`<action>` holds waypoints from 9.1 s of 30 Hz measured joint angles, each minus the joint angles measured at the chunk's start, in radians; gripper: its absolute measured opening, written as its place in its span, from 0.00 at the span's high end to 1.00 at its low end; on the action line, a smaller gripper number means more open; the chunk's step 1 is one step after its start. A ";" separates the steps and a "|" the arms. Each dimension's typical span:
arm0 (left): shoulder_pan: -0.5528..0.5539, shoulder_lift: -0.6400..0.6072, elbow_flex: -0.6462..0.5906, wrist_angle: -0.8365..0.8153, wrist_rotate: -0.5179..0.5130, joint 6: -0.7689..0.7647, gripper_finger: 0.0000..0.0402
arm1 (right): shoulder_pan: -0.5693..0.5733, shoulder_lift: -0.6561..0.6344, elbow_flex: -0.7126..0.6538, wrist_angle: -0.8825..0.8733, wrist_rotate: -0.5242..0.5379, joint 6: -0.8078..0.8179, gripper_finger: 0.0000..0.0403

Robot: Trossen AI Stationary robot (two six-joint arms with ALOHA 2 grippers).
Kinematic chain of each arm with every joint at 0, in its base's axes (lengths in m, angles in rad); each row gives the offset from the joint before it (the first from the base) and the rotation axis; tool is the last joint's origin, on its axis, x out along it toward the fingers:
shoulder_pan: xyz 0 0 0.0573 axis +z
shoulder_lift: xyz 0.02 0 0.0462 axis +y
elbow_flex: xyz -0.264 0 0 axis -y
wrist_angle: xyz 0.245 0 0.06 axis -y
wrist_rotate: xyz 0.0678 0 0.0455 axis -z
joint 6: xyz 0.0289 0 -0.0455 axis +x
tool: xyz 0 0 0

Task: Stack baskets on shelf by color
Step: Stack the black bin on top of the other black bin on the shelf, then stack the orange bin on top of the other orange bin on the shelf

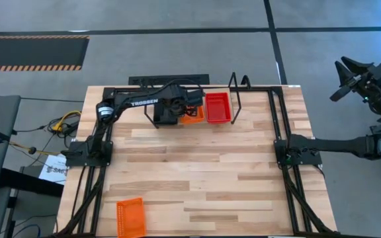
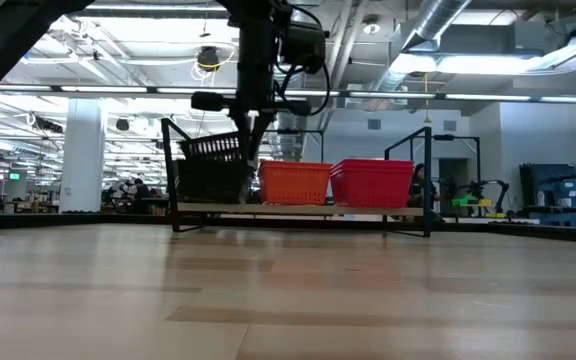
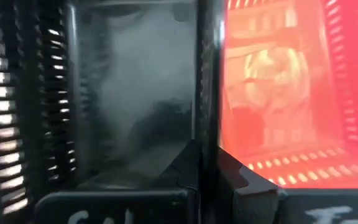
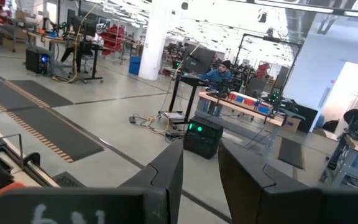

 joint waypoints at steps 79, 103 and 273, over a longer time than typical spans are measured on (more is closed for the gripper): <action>-0.851 -0.011 0.118 -0.183 0.515 -1.272 0.54 | 0.000 0.000 0.000 0.029 -0.002 -0.039 0.70; -0.931 -0.003 -0.221 0.116 0.665 -1.261 0.59 | 0.000 0.000 0.000 0.029 -0.005 -0.076 0.70; 0.048 0.172 0.346 0.082 0.102 0.230 0.97 | 0.000 0.000 0.000 -0.056 -0.003 -0.098 0.70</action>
